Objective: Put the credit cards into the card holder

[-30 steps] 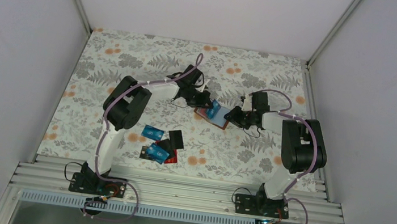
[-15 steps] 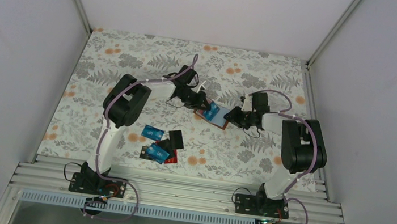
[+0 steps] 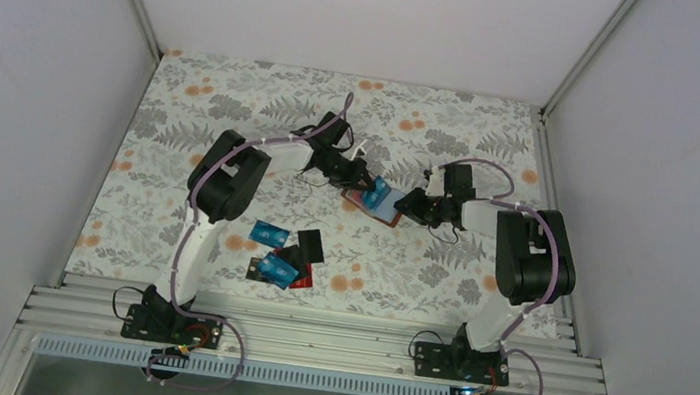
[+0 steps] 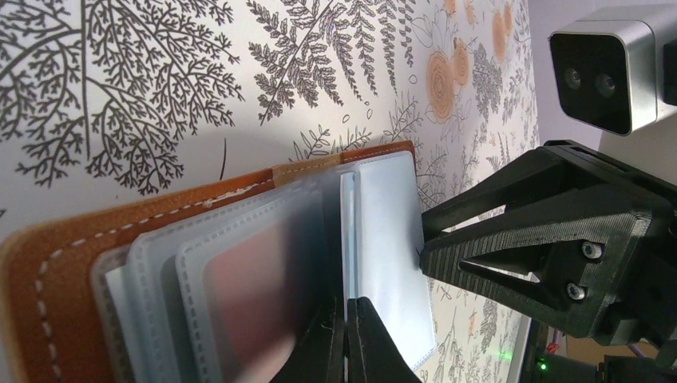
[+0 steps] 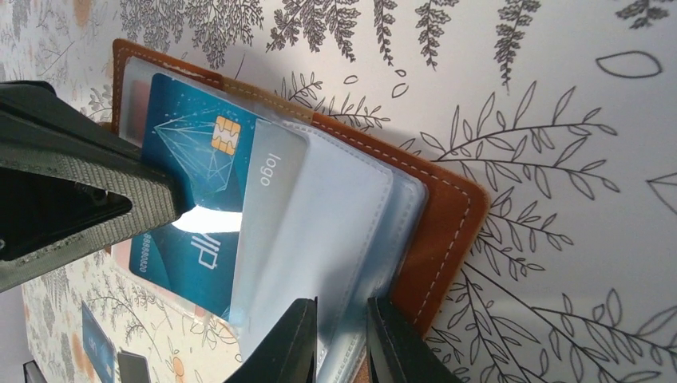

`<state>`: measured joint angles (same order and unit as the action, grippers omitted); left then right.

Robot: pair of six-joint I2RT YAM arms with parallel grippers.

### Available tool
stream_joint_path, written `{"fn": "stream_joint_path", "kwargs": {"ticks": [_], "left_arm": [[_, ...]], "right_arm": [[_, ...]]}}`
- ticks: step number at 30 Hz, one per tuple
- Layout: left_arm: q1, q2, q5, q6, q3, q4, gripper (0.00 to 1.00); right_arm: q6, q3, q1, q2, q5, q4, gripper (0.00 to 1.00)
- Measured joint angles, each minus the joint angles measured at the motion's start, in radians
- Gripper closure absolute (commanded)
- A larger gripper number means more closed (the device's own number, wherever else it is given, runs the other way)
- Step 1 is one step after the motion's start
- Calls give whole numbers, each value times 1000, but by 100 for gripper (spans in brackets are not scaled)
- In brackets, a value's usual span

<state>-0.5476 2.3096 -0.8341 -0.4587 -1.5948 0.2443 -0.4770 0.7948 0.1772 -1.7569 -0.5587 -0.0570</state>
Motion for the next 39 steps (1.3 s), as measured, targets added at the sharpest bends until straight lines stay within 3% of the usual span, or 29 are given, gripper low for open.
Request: {"fn": "stream_joint_path", "kwargs": {"ticks": [10, 22, 27, 31, 39], "left_arm": [[2, 12, -14, 9, -5, -12, 98], [-34, -24, 33, -81, 50, -66, 98], [-42, -29, 68, -119, 55, -57, 98], [-56, -32, 86, -149, 61, -68, 98], [-111, -44, 136, -159, 61, -62, 96]], "right_arm": [[7, 0, -3, -6, -12, 8, 80], [6, -9, -3, -8, -19, 32, 80], [6, -18, -3, 0, -18, 42, 72], [8, -32, -1, 26, -3, 38, 68], [7, -97, 1, 140, 99, -51, 71]]}}
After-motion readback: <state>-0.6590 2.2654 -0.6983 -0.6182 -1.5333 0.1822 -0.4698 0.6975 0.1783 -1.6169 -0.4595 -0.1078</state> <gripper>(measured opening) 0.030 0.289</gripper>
